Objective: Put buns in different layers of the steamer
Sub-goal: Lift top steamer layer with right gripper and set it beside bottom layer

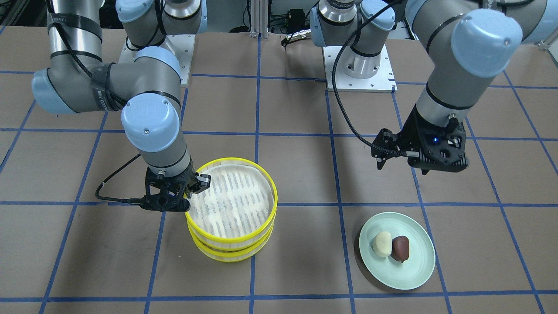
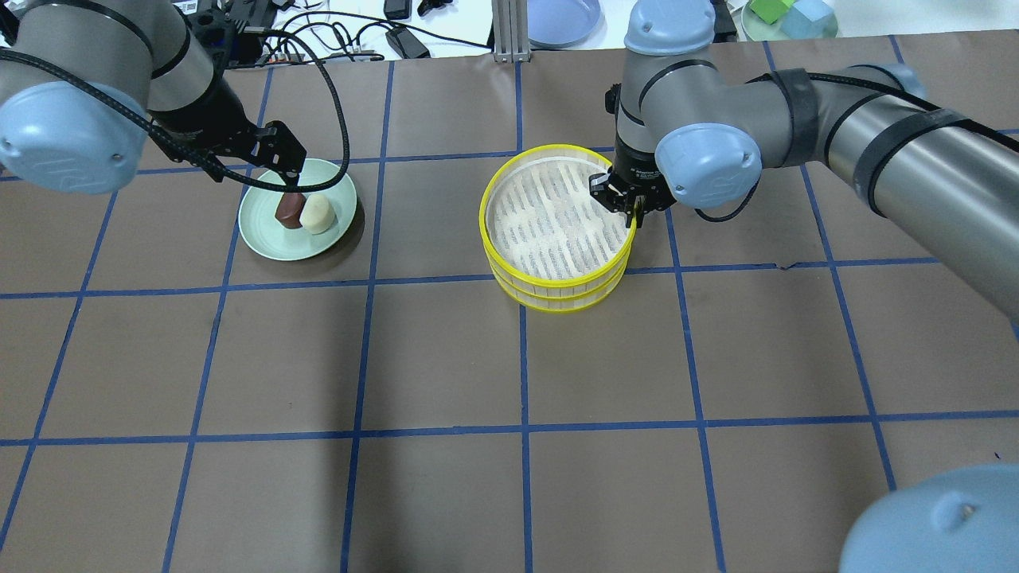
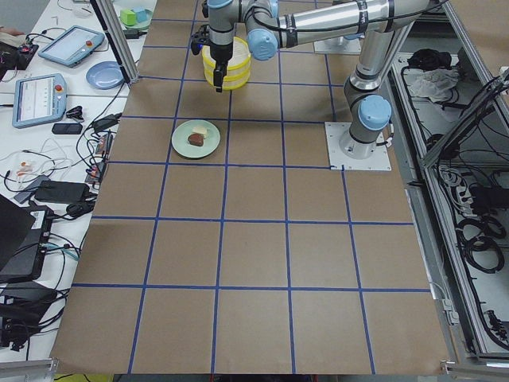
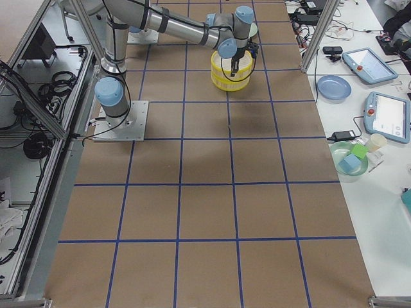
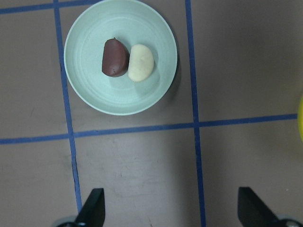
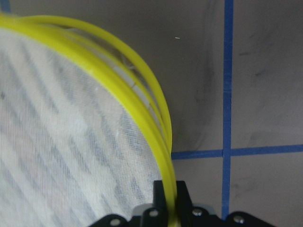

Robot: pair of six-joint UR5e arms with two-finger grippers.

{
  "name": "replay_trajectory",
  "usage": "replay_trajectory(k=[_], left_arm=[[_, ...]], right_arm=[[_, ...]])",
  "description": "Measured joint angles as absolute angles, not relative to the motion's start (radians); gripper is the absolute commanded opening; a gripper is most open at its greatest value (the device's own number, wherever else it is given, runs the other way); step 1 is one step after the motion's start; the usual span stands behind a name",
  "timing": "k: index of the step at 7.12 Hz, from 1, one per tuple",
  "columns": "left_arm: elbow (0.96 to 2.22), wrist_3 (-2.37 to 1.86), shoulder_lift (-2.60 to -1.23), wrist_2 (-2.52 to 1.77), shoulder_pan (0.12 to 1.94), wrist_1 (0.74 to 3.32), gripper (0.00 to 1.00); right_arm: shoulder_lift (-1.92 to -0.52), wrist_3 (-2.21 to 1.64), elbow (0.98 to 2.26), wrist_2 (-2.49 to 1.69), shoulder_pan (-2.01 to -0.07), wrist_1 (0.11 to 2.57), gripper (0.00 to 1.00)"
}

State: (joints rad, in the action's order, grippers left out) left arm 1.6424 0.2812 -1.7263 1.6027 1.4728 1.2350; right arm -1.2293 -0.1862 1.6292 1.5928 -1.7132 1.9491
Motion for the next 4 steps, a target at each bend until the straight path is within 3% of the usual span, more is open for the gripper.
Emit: replay_trajectory(k=[1, 2, 4], left_arm=[[1.643, 0.339, -1.775, 1.609, 1.473, 1.165, 1.0], [1.643, 0.377, -1.83, 1.61, 1.473, 1.097, 0.78], [1.643, 0.459, -1.936, 1.613, 1.472, 0.984, 0.78]], right_arm=[[-1.276, -0.183, 1.626, 1.579, -1.708, 1.919, 0.0], [-1.319, -0.156, 1.625, 1.571, -1.683, 1.875, 0.0], [-1.34, 0.005, 1.629, 1.55, -1.53, 1.832, 0.0]])
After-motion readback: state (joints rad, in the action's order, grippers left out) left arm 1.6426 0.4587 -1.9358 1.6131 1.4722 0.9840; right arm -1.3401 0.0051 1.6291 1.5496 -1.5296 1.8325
